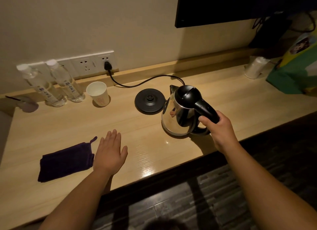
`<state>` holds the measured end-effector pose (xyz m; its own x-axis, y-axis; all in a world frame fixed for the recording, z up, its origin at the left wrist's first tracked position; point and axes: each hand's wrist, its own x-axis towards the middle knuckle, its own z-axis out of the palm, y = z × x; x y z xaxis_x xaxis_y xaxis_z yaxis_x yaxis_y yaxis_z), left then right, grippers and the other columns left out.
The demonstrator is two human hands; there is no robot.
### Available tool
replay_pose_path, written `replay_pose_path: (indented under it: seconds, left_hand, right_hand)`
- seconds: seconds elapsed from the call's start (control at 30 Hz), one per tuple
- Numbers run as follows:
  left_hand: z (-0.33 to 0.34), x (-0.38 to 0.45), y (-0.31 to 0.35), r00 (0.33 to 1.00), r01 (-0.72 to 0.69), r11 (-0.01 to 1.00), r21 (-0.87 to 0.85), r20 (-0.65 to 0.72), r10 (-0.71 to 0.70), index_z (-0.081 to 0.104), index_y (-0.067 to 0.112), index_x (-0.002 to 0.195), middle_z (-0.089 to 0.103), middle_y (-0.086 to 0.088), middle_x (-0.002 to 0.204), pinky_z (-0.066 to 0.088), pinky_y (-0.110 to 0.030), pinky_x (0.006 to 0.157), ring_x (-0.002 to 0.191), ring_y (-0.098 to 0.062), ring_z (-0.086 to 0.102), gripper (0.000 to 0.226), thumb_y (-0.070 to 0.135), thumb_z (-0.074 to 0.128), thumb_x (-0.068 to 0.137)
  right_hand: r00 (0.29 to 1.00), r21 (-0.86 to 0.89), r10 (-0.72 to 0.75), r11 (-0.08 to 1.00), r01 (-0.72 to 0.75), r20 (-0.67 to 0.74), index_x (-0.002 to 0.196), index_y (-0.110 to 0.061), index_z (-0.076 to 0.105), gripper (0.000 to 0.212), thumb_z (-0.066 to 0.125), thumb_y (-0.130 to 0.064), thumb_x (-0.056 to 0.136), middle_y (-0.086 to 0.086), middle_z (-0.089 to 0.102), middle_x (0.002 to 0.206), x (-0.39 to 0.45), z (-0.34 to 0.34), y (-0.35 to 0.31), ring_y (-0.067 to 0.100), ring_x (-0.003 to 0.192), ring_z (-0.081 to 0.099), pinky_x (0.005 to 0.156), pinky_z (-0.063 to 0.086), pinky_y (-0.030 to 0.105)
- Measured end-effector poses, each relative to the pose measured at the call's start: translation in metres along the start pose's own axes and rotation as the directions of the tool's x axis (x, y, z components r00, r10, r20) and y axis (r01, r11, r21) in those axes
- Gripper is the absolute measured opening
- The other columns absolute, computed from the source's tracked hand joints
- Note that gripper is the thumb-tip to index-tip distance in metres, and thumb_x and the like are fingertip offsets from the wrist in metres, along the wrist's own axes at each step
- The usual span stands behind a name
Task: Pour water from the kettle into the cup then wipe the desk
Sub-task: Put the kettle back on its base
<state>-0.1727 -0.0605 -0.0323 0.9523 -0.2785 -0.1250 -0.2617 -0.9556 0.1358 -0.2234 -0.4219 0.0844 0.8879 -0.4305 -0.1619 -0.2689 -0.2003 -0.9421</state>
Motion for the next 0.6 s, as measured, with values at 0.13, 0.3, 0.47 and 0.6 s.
replay_pose_path:
  seconds: [0.13, 0.3, 0.47, 0.6]
  left_hand:
    - [-0.001, -0.001, 0.001, 1.0, -0.001, 1.0, 0.003, -0.004, 0.001, 0.021, 0.012, 0.152, 0.013, -0.008, 0.161, 0.001, -0.039, 0.118, 0.147, -0.023, 0.005, 0.066, 0.05, 0.022, 0.098]
    - [-0.003, -0.003, 0.001, 1.0, -0.001, 1.0, -0.001, -0.017, 0.001, 0.017, 0.013, 0.153, 0.009, -0.006, 0.161, -0.005, -0.037, 0.117, 0.147, -0.021, 0.001, 0.067, 0.051, 0.019, 0.098]
    - [-0.001, -0.001, 0.001, 1.0, 0.002, 1.0, -0.019, -0.023, -0.002, 0.015, 0.014, 0.153, 0.005, -0.006, 0.161, -0.01, -0.036, 0.116, 0.147, -0.02, -0.004, 0.068, 0.052, 0.018, 0.097]
    - [0.001, -0.001, -0.001, 1.0, 0.001, 1.0, -0.022, -0.026, -0.001, 0.014, 0.014, 0.153, 0.004, -0.005, 0.161, -0.011, -0.036, 0.116, 0.147, -0.019, -0.005, 0.069, 0.053, 0.017, 0.096]
  right_hand:
    - [0.998, 0.014, -0.055, 0.998, 0.055, -0.012, 0.09, -0.042, 0.062, 0.021, 0.073, -0.046, 0.073, -0.009, 0.067, 0.091, 0.014, 0.016, -0.021, -0.006, 0.077, 0.061, 0.065, 0.045, 0.02]
    - [0.995, 0.02, -0.101, 0.995, 0.101, 0.003, 0.09, -0.041, 0.062, 0.016, 0.073, -0.041, 0.078, -0.012, 0.067, 0.086, 0.041, 0.051, -0.051, -0.008, 0.077, 0.061, 0.054, 0.046, 0.011]
    - [0.991, 0.022, -0.127, 0.992, 0.126, 0.049, 0.094, -0.043, 0.06, 0.019, 0.072, -0.041, 0.079, -0.012, 0.068, 0.092, 0.063, 0.084, -0.06, -0.01, 0.077, 0.061, 0.057, 0.045, 0.012]
    - [0.99, 0.026, -0.128, 0.992, 0.126, 0.067, 0.095, -0.041, 0.058, 0.021, 0.073, -0.039, 0.08, -0.01, 0.067, 0.096, 0.074, 0.102, -0.06, -0.003, 0.081, 0.064, 0.063, 0.044, 0.017]
